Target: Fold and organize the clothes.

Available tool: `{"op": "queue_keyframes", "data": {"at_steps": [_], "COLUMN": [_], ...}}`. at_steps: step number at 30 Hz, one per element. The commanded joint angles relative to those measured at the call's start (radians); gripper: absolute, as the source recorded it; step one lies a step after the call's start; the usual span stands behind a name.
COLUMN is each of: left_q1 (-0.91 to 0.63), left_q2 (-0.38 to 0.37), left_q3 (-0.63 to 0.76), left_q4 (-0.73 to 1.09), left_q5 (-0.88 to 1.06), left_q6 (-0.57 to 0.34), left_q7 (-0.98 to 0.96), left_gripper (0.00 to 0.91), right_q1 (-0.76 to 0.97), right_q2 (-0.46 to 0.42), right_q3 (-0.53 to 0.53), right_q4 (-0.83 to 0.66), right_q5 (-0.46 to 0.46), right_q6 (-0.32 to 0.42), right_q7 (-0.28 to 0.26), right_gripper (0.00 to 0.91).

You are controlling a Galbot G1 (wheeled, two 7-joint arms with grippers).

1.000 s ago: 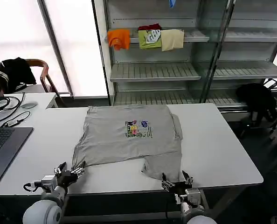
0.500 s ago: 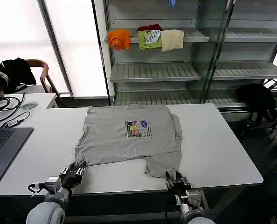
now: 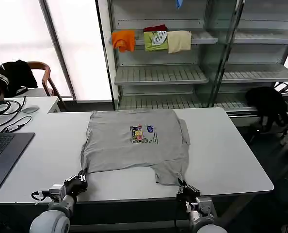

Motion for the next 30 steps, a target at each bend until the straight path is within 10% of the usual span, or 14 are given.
{"op": "queue_keyframes", "data": {"at_steps": [1, 30], "left_q1": [-0.028, -0.425], "left_q2": [-0.007, 0.048], "left_q3": [0.006, 0.046], "left_q4": [-0.047, 0.253], "left_q5": [-0.018, -0.103], "left_q6": [-0.022, -0.040], "left_q7": [0.003, 0.004], "left_gripper": [0.010, 0.010], "right_q1": [0.050, 0.525], "right_q2": [0.019, 0.155], "right_q3": [0.027, 0.033], "right_q4": [0.001, -0.371], "right_q5": [-0.072, -0.161], "right_q6": [0.042, 0.098], "right_q7": [-0.050, -0.187], "right_gripper": [0.000, 0.000]}}
